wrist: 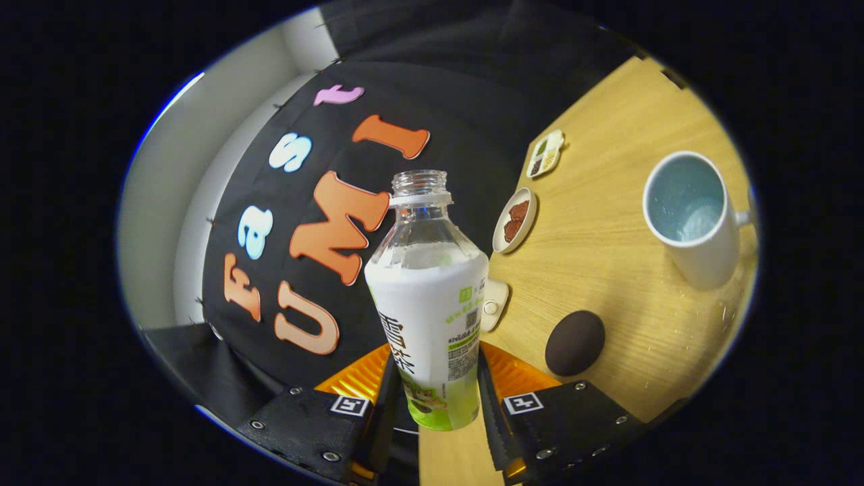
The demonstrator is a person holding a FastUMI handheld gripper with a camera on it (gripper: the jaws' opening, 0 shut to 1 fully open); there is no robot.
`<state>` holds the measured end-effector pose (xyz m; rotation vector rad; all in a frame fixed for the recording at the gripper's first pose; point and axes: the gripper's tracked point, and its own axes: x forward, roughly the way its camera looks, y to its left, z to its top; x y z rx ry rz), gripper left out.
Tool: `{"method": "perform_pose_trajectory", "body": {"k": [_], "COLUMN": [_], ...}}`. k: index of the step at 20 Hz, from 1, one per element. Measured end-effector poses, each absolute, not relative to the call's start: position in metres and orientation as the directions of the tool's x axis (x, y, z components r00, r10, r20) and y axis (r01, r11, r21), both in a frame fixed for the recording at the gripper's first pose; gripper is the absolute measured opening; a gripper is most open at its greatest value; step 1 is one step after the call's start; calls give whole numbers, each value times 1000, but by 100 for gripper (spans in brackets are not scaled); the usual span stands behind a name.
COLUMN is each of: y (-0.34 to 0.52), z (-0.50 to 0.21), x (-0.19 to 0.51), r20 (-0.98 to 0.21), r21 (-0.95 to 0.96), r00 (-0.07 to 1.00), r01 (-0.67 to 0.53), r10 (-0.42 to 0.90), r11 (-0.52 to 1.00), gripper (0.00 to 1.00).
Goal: Take the bottle from table, then pour the juice into the cup, finally place the bottle on the coaster
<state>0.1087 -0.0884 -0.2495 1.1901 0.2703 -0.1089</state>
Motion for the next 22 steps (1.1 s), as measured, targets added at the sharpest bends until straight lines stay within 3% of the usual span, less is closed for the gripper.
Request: {"method": "perform_pose_trajectory", "body": {"k": [10,22], "y": [-88,-82], "z": [-268,-324], "x": [135,149], "r20": [-314,-470], "r21": [451,-29], "r00": [949,879], "r01": [139,80], "r10": [11,-85], "r11": [881,996], "gripper": [58,59]}}
